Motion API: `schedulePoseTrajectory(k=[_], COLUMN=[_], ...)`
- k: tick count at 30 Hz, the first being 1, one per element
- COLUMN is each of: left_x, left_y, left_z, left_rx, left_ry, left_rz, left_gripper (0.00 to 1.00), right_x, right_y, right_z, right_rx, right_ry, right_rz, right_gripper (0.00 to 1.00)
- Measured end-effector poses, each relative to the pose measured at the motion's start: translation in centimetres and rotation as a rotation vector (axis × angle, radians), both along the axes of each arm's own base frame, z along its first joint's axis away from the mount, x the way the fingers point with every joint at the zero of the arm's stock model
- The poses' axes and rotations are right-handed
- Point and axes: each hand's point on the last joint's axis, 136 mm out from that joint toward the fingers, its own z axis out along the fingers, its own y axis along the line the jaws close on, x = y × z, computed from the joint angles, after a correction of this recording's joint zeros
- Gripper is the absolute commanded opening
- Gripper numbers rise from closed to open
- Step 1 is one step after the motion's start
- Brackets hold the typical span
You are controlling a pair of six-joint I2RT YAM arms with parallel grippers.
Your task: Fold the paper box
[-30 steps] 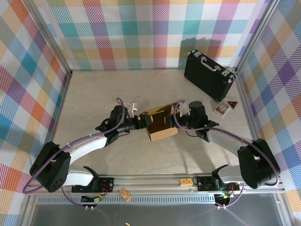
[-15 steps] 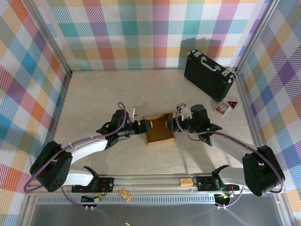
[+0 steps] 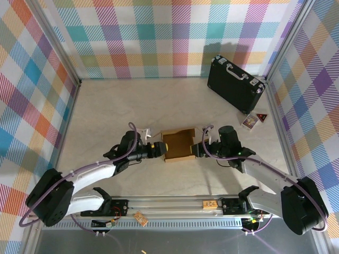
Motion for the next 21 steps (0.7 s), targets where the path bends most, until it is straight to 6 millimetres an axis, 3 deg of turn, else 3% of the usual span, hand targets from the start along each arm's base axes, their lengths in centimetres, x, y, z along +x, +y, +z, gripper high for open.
schedulePoseTrajectory(k=[7, 10, 15, 21], left_x=[-2.7, -3.5, -3.9, -2.9], left_y=[2.1, 3.5, 5.1, 5.9], left_z=[2.7, 4.8, 7.5, 12.6], left_rx=[-0.034, -0.048, 0.004, 0.039], left_ry=[-0.058, -0.103, -0.090, -0.106], left_rz=[0.010, 0.042, 0.101, 0.161], left_gripper=[0.78, 0.81, 0.83, 0.88], right_x=[-1.2, -2.0, -3.6, -4.1], right_y=[-0.7, -1.0, -1.3, -2.6], right_z=[0.2, 0.8, 3.8, 9.4], right_rx=[0.010, 0.033, 0.103, 0.122], right_ry=[-0.013, -0.018, -0.052, -0.128], right_rz=[-0.005, -0.010, -0.002, -0.058], right_gripper=[0.64, 0.74, 0.77, 0.79])
